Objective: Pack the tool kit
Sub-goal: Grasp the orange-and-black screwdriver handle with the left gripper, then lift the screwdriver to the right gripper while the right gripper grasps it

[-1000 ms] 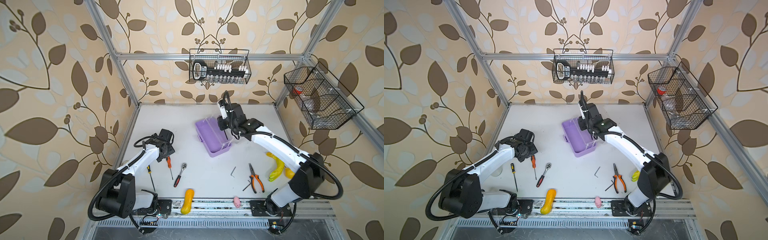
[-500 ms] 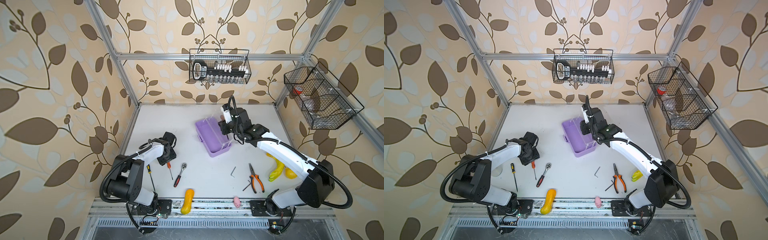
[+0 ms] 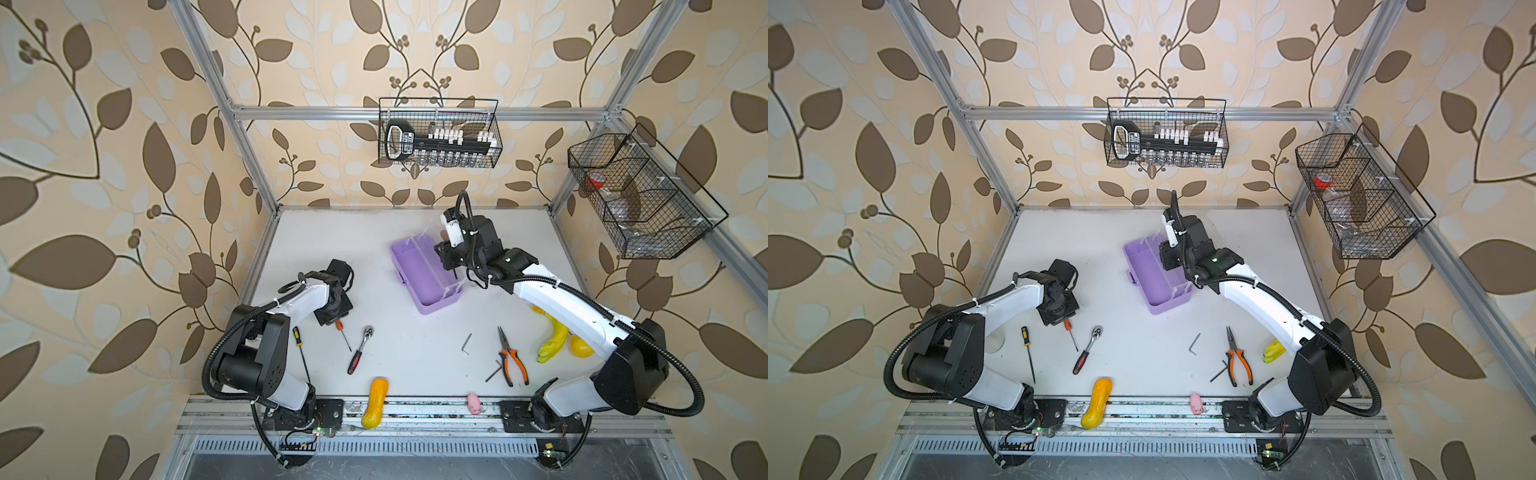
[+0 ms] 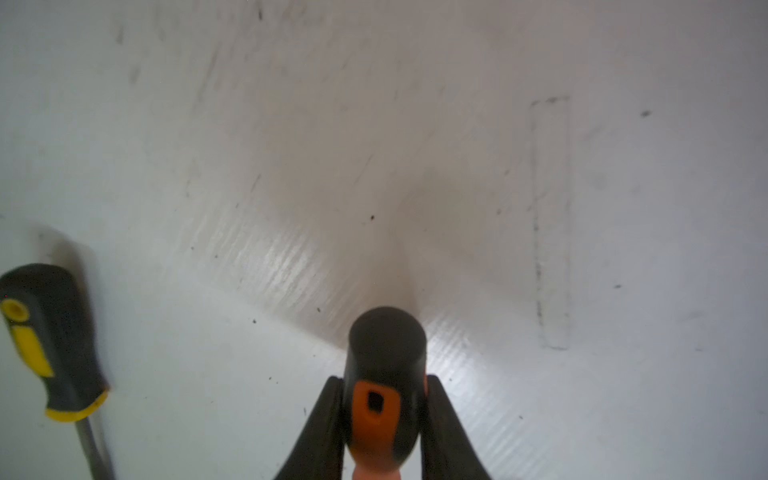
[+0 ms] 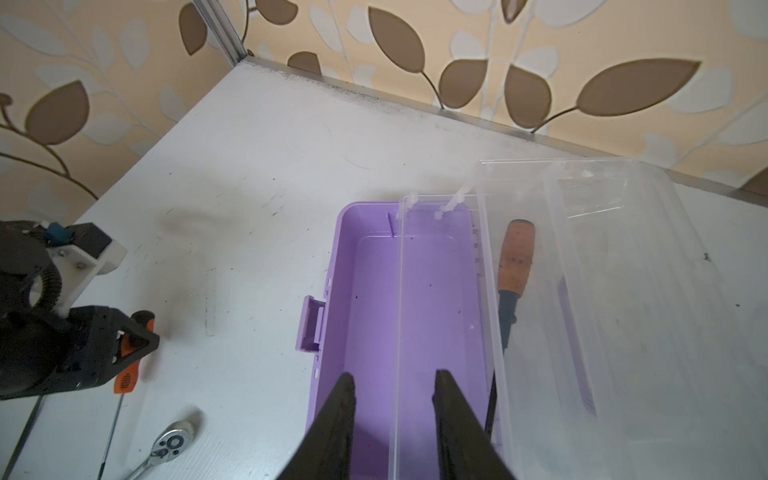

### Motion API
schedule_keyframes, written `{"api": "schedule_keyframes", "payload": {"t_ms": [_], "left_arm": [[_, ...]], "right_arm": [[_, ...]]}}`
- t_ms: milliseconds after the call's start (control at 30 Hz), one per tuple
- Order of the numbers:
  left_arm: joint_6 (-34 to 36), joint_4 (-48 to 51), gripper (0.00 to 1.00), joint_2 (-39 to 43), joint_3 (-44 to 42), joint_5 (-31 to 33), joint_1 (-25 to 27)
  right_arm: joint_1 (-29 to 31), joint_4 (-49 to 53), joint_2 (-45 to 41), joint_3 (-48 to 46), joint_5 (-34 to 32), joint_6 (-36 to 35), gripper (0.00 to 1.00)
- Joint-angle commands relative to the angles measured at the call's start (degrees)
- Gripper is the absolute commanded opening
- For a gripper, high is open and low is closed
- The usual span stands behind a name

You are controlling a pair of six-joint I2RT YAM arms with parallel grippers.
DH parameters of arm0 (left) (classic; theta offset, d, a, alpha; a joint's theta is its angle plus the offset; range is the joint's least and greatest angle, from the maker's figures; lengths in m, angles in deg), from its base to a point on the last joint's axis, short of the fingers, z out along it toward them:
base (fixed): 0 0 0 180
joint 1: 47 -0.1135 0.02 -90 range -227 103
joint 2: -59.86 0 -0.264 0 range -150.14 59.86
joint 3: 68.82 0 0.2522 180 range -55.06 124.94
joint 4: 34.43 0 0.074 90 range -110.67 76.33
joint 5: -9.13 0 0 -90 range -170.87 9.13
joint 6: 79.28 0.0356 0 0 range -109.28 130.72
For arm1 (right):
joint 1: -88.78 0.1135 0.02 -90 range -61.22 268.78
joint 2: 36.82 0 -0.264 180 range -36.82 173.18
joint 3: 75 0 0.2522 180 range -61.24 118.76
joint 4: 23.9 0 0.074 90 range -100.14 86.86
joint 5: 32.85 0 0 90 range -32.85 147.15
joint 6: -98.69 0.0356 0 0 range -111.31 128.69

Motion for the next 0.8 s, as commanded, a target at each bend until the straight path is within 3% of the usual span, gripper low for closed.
{"api": "schedule_keyframes", "payload": {"t_ms": [0,100,167,267,567,767], "left_arm": [[1.6,3.5,0.05,6.7,6.1,2.9,0.0],[2.3,1.9,0.05,10.0,8.4,-0.6,0.1],[3.3,-2.0,0.04,11.9,9.0,-7.1,0.3],[3.4,-3.9,0.00,13.1,11.0,-11.0,2.0],[2.5,-6.5,0.00,14.4,13.6,-14.8,7.1],[0.7,-8.3,0.00,15.1,13.1,-16.1,8.7]], "right_arm": [[0.4,-3.4,1.6,-1.5,11.9,0.9,0.35],[0.4,-7.1,3.1,-1.9,23.0,3.3,0.36],[0.7,-10.7,4.6,-1.9,29.9,5.6,0.37],[1.6,-15.1,7.2,-3.5,36.5,8.7,0.37],[7.1,-22.9,15.8,-2.5,43.2,14.7,0.46],[8.5,-28.1,19.0,-2.5,43.8,18.3,0.52]]}}
